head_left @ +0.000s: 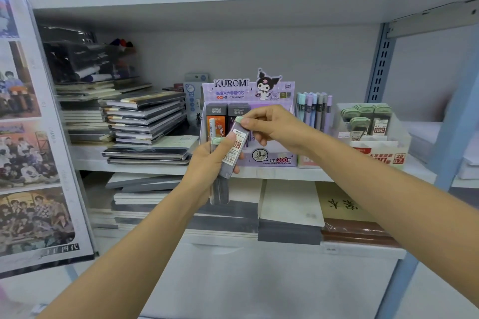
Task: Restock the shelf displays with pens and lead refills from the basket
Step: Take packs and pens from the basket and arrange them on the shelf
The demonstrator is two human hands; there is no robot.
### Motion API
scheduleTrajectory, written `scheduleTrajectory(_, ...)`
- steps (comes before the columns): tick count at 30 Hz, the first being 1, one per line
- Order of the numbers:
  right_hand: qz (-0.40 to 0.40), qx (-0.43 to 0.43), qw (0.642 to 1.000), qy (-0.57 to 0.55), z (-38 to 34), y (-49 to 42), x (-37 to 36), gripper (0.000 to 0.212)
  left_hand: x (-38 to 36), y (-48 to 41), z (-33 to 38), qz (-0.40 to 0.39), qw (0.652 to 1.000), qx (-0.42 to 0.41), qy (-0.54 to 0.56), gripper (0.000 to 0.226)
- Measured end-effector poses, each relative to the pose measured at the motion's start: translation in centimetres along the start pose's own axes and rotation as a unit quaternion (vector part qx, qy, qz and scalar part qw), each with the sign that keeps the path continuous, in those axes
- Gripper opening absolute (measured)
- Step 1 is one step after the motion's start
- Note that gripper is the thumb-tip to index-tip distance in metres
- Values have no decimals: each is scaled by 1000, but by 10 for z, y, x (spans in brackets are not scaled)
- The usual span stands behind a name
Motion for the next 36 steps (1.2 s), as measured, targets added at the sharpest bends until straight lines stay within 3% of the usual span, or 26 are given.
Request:
scheduleTrajectory(10, 89, 3, 996, -24, 3, 35, 50, 16, -47, 2, -6, 12, 982, 78, 171, 22)
scheduleTrajectory(19, 184, 14, 982, 32, 1, 91, 138, 19, -98, 2, -7, -66, 993, 34, 89, 21)
scheduleTrajectory(26, 340, 29, 922, 185, 2, 139, 252, 20, -151, 11, -13, -60, 995, 42, 62, 26)
scheduleTrajectory(30, 345, -6, 908, 236, 29, 142, 268, 12, -167, 7, -22, -48, 996, 70, 34, 27)
scheduleTrajectory(36, 302, -11, 923, 238, 51, 126, 248, 15, -173, 2, -27, -86, 995, 45, -4, 24)
Point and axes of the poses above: each hand's wrist, its own y-axis away from the middle knuckle, its own x-axis out of the back of the hand, z = x × y, the point moved 8 cm from there along -y, towards the middle knuckle, and after that the axes turned 8 degrees about y, right-handed, at the moved point
